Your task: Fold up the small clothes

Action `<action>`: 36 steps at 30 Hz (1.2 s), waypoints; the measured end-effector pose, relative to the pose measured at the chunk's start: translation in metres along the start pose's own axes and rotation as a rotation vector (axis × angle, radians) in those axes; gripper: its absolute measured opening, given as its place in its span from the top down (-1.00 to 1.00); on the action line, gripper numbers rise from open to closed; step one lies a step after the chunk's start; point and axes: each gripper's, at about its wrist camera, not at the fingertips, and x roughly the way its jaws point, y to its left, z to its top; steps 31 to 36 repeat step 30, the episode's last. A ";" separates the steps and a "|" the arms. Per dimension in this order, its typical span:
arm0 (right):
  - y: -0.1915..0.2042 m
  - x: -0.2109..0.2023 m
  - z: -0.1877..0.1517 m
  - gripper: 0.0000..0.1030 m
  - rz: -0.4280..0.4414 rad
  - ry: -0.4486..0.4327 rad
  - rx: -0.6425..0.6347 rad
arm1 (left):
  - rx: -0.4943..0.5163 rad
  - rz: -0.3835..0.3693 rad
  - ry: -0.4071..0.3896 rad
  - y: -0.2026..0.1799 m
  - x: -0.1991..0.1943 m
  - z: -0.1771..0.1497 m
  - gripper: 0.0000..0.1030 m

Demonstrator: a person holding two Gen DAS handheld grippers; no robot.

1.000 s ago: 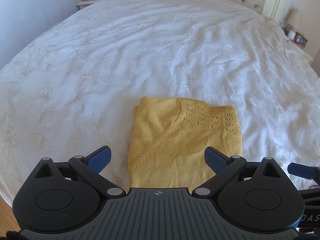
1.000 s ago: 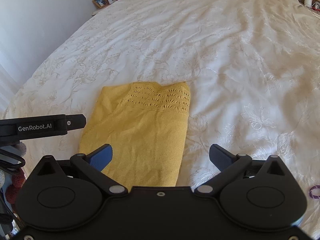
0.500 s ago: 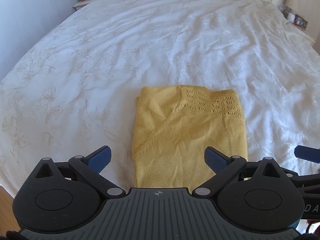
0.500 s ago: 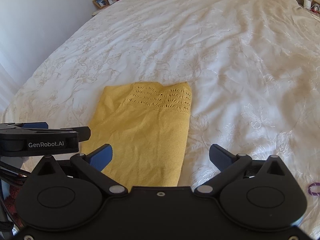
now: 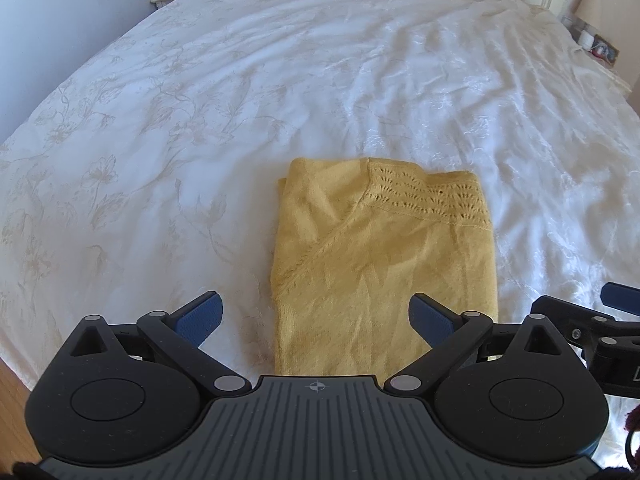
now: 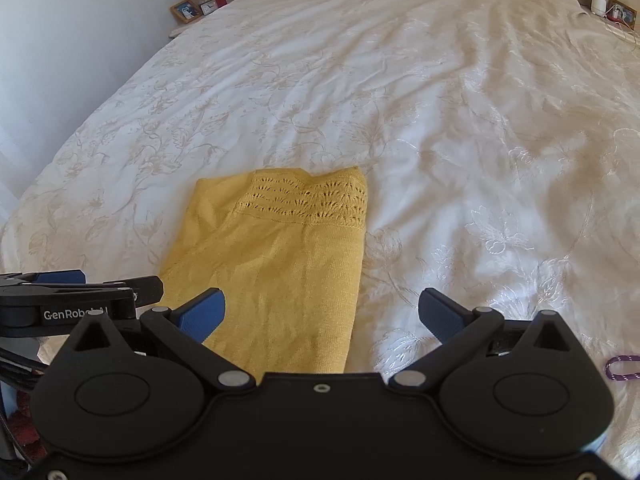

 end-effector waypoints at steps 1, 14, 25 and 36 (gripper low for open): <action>0.000 0.000 0.000 -0.99 -0.003 0.001 0.002 | 0.000 0.000 0.000 0.000 0.000 0.000 -0.96; 0.003 -0.002 -0.004 -0.99 -0.012 0.007 0.007 | -0.008 -0.019 0.009 0.005 -0.002 -0.008 -0.96; 0.002 0.000 -0.005 -0.99 -0.017 0.018 0.014 | 0.005 -0.023 0.004 0.003 0.000 -0.010 -0.96; 0.001 0.002 -0.006 -0.99 -0.016 0.025 0.016 | -0.004 -0.034 0.008 0.004 0.001 -0.009 -0.96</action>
